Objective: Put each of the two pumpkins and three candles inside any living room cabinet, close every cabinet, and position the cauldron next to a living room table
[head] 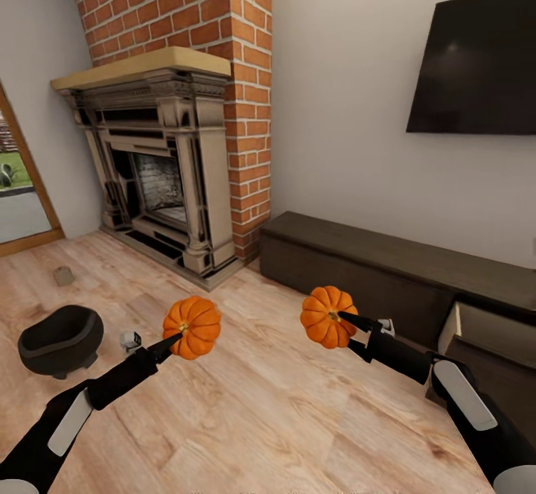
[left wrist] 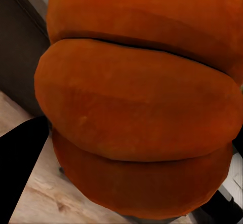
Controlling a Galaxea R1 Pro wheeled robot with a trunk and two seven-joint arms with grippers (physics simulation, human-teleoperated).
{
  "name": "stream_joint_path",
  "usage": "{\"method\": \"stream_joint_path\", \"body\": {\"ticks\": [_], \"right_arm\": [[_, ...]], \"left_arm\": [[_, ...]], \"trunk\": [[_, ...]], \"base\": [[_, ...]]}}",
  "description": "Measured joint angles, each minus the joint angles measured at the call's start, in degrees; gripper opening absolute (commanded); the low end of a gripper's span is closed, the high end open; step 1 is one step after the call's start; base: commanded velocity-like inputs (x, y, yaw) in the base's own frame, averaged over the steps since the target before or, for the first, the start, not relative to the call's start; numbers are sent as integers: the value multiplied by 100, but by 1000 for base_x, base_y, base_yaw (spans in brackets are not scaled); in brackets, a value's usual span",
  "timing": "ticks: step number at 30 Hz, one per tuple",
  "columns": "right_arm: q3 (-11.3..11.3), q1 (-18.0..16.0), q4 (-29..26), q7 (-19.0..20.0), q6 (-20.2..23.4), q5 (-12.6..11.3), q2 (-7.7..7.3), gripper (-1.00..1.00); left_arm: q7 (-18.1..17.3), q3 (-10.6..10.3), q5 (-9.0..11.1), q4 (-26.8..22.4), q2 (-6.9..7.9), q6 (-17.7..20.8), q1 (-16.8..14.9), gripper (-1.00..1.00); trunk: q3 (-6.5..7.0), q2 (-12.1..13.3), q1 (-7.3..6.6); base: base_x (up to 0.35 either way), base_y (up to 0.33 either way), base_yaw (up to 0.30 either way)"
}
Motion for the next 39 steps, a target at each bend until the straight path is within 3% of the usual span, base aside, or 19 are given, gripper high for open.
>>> {"method": "stream_joint_path", "body": {"ticks": [12,39], "right_arm": [[0,0,4,-21,-32,8,14,-100],[-1,1,73,-30,-45,4,41,-100]], "left_arm": [[8,-10,-1,-8,-7,0,0,-100],[4,-7,7,-7,-8,1,-1,-100]], "trunk": [[4,0,-1],[158,0,-2]], "base": [[-3,-287,-25],[18,-288,-238]]}}
